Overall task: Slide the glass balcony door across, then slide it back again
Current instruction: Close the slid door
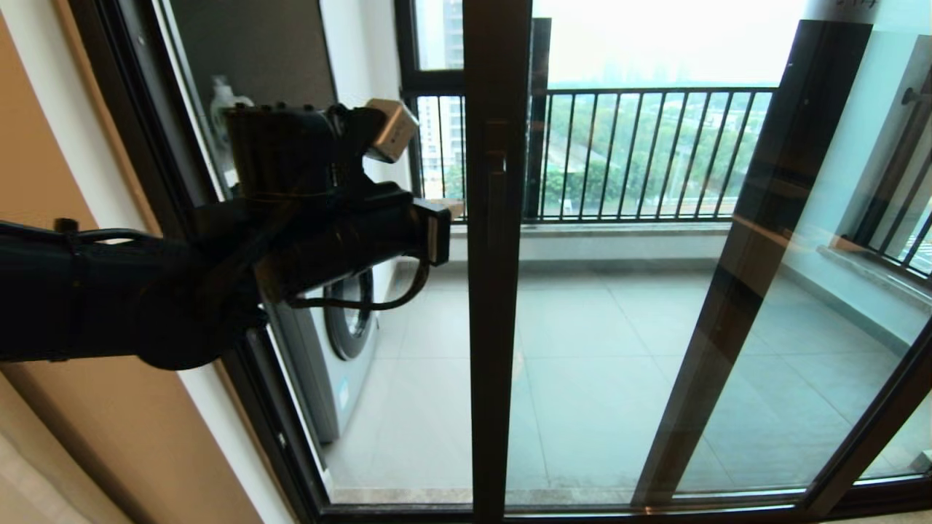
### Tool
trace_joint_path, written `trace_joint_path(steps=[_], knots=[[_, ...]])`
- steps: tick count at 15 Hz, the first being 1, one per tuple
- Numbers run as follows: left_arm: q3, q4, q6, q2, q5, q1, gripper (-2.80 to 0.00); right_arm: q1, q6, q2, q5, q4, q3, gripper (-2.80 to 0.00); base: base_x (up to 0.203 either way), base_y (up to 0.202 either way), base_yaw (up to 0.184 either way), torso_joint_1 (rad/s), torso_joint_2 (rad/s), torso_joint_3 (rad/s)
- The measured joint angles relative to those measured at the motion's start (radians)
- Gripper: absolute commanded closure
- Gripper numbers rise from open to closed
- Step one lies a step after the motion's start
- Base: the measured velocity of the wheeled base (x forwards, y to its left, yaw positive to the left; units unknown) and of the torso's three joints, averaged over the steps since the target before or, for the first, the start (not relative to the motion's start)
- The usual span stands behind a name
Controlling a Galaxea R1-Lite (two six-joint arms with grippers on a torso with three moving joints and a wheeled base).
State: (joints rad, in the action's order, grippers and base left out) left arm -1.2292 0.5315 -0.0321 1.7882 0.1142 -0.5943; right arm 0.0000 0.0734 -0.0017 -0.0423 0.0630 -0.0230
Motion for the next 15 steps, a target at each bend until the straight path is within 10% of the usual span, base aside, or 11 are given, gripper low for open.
trace_joint_path(steps=[15], knots=[[-0.427,0.004,-0.001,0.353,-0.207,-0.117,0.00,0.000,0.000,0.000,0.000,0.000,0.000,0.00,0.000,0.000,0.000,0.000,0.00,0.000]])
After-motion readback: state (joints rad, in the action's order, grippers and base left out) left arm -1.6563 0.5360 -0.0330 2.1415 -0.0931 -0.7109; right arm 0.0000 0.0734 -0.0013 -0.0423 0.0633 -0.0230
